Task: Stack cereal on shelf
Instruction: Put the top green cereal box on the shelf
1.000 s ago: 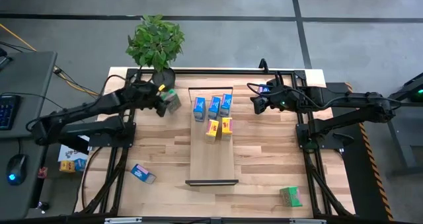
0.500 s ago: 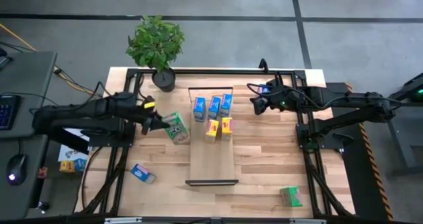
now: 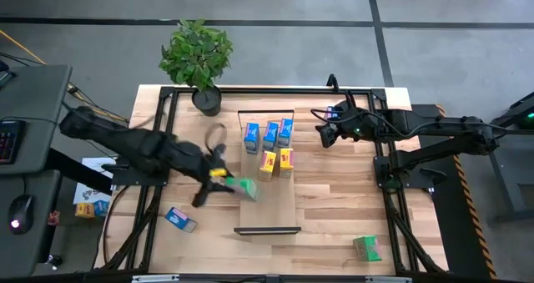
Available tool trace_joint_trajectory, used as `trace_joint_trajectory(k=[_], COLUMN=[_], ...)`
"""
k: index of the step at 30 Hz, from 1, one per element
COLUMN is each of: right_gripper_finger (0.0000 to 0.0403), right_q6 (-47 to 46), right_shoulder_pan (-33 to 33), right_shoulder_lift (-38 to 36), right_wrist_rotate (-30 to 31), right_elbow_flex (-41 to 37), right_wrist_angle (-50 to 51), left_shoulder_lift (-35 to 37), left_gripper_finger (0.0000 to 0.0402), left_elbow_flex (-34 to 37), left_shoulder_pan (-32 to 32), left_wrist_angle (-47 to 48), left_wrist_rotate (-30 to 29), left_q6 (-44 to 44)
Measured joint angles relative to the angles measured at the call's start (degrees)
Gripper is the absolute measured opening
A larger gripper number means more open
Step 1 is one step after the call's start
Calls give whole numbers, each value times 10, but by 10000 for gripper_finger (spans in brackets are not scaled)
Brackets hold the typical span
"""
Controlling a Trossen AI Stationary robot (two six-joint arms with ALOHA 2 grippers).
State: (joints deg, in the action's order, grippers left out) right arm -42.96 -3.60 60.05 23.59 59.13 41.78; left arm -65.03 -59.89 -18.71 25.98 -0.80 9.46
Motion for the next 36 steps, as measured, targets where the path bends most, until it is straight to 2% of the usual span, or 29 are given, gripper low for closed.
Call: trace_joint_trajectory(k=[4,8,13,15,22,29,33,36], right_gripper_finger=[279,279,279,279,279,279,279,279], right_q6=[19,32,45,44,44,39,25,16], right_shoulder_pan=[0,0,0,0,0,0,0,0], right_shoulder_lift=[0,0,0,0,0,0,0,0], right_wrist_rotate=[-1,-1,-1,-1,-7,-7,-6,-5], right_elbow_flex=[0,0,0,0,0,0,0,0], right_wrist_angle=[0,0,3,4,6,6,6,6], left_shoulder_lift=[-74,-119,-150,-160,-160,-160,-161,-161], left_gripper_finger=[142,148,146,145,146,147,147,147], left_elbow_flex=[-30,-36,-36,-36,-36,-19,-9,-9], left_shoulder_pan=[-10,-9,15,29,72,96,101,101], left_wrist_angle=[8,10,19,23,27,33,33,21], left_wrist_rotate=[1,4,102,124,121,124,159,154], left_q6=[-54,-97,-159,-162,-225,-227,-226,-237])
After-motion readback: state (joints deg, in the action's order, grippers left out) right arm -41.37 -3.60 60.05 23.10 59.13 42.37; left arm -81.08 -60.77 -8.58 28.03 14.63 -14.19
